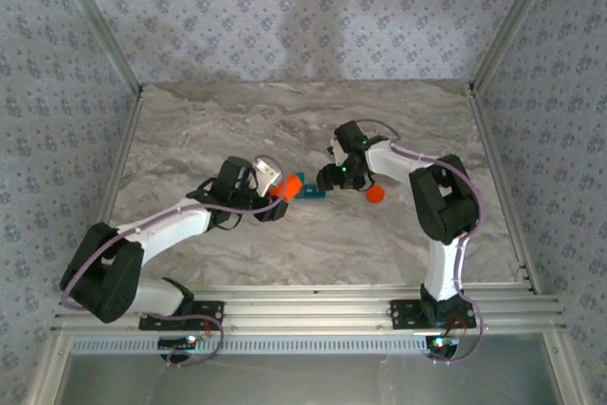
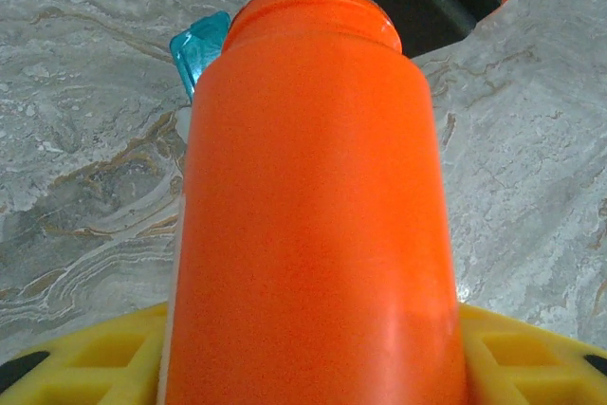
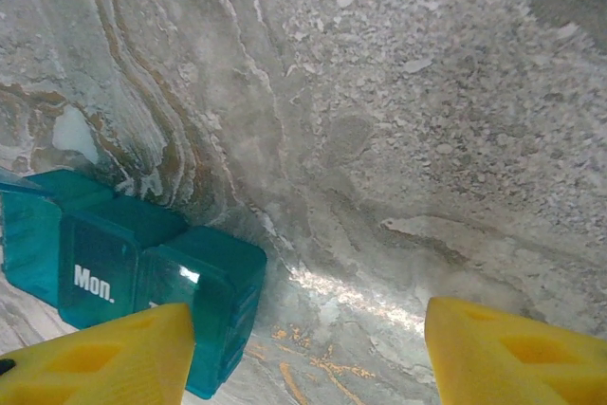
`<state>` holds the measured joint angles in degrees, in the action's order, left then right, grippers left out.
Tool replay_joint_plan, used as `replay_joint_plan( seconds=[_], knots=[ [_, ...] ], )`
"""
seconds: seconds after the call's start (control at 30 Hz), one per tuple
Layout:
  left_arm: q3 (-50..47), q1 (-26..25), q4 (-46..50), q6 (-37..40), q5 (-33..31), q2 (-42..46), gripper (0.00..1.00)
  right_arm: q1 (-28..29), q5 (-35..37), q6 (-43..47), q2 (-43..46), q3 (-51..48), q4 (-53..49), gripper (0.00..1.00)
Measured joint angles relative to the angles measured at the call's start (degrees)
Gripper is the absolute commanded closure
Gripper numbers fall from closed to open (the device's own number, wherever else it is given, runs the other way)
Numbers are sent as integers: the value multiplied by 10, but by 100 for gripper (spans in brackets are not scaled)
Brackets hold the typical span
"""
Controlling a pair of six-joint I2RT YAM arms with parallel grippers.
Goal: Sort the pills into containers
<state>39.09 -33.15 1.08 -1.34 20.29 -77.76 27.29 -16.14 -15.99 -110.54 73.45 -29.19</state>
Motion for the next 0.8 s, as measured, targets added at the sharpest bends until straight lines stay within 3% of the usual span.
replay_joint_plan(
  seconds=[0.8],
  knots=[
    [37,0,2,5,7,-72,100,-4,-15,0,-4,1,0,34]
  ],
)
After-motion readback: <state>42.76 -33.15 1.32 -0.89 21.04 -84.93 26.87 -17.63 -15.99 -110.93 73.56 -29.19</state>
